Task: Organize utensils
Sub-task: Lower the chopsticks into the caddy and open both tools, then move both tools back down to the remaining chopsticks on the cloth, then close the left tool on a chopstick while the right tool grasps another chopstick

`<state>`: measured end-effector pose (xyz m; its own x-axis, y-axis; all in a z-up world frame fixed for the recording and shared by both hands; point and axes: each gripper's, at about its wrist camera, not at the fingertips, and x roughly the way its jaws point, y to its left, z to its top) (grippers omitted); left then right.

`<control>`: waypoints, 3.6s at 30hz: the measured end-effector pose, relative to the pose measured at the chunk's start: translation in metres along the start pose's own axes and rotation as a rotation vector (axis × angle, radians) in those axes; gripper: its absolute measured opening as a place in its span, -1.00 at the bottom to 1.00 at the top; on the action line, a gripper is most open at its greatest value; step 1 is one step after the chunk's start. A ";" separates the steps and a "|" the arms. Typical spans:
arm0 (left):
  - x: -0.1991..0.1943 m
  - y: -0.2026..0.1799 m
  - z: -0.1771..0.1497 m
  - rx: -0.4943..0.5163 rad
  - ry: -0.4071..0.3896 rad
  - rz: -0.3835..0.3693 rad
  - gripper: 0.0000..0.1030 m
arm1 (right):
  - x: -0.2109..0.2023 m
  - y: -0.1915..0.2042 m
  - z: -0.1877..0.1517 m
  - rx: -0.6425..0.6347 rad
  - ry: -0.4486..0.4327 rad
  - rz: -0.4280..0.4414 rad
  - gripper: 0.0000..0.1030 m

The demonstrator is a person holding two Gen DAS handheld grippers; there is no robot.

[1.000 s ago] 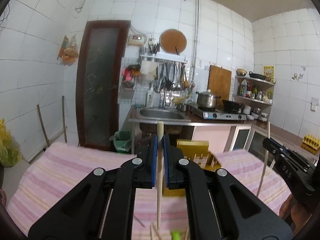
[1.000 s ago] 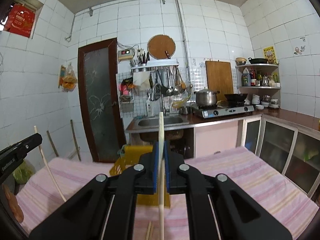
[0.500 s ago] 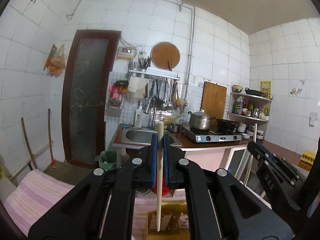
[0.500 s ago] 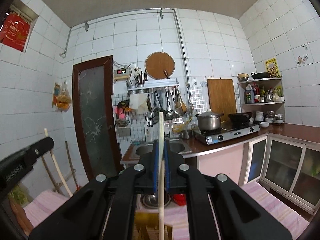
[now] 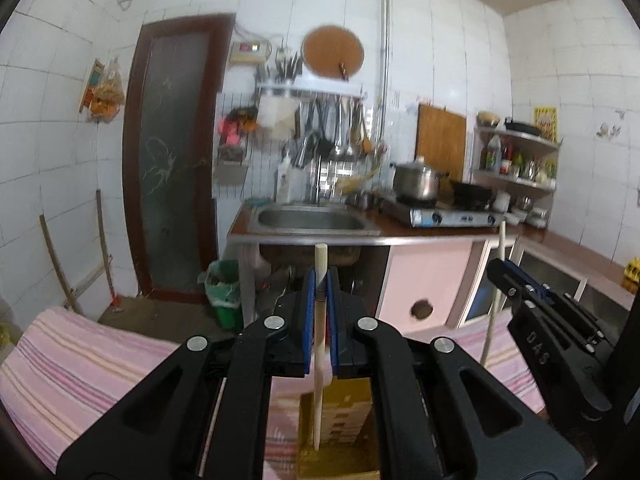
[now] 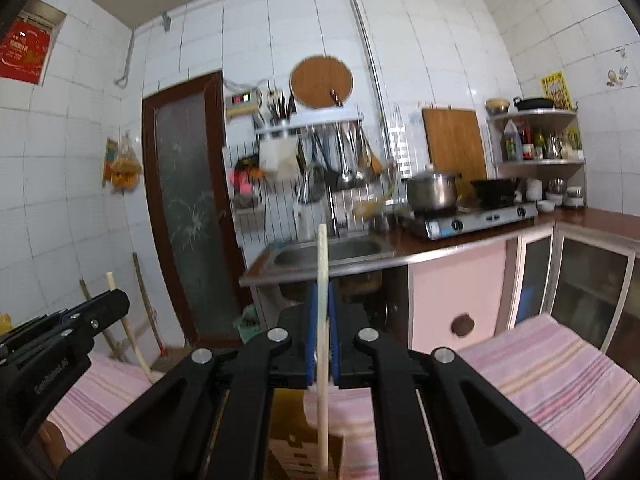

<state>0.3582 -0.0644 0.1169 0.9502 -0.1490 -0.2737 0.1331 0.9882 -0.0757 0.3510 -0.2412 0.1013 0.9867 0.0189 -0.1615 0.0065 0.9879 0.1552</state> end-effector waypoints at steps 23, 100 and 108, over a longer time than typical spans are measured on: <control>-0.164 0.074 -0.031 -0.064 0.166 0.082 0.90 | -0.149 -0.015 -0.024 -0.063 0.273 -0.141 0.55; -0.099 0.053 -0.210 -0.009 0.647 0.064 -0.72 | -0.102 0.037 -0.179 -0.109 0.698 -0.136 -0.84; -0.100 0.055 -0.205 -0.018 0.608 0.077 -0.88 | -0.107 0.025 -0.172 -0.043 0.670 -0.108 -0.87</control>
<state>0.2130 -0.0030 -0.0561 0.6251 -0.0756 -0.7769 0.0601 0.9970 -0.0486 0.2181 -0.1916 -0.0447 0.6668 -0.0023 -0.7452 0.0792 0.9945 0.0679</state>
